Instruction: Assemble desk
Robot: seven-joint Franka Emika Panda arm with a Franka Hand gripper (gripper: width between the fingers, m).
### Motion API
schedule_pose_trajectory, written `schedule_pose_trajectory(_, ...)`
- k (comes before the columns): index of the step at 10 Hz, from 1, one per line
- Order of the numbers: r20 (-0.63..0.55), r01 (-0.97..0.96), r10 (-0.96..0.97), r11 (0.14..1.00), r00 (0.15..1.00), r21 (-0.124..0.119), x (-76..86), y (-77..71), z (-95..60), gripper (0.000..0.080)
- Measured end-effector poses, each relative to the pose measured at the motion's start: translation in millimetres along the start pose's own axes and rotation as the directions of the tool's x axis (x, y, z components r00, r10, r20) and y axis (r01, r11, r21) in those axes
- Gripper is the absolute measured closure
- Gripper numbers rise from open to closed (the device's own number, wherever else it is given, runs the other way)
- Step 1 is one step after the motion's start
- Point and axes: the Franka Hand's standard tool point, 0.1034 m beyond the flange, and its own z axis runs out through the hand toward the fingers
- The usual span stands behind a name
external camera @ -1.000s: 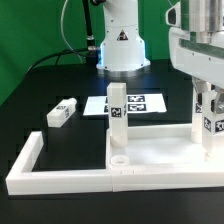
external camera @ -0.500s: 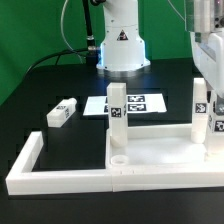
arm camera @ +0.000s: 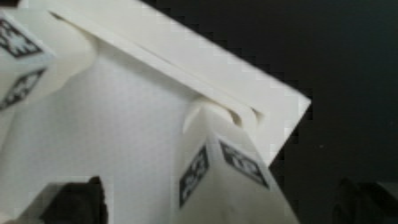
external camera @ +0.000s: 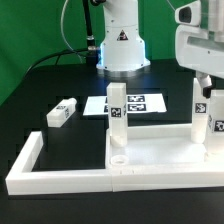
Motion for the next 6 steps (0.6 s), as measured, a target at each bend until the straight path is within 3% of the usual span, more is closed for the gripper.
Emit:
schedule_pose_trajectory(2,-0.003,0.180,-0.180,0.984,0.984,-0.003,2.5,1.0,0.7,0.0151)
schedule_pose_trajectory(4,-0.029,0.546,-0.547,0.837,0.837,-0.015,13.6,-1.4,-1.0,0.0151)
schedule_pose_trajectory(5,-0.058,0.618,-0.618,0.786,0.784,-0.006,22.9,-2.1,-2.5,0.0151)
schedule_pose_trajectory(6,-0.057,0.555,-0.554,0.832,0.831,-0.003,22.4,-1.4,-1.4,0.0151)
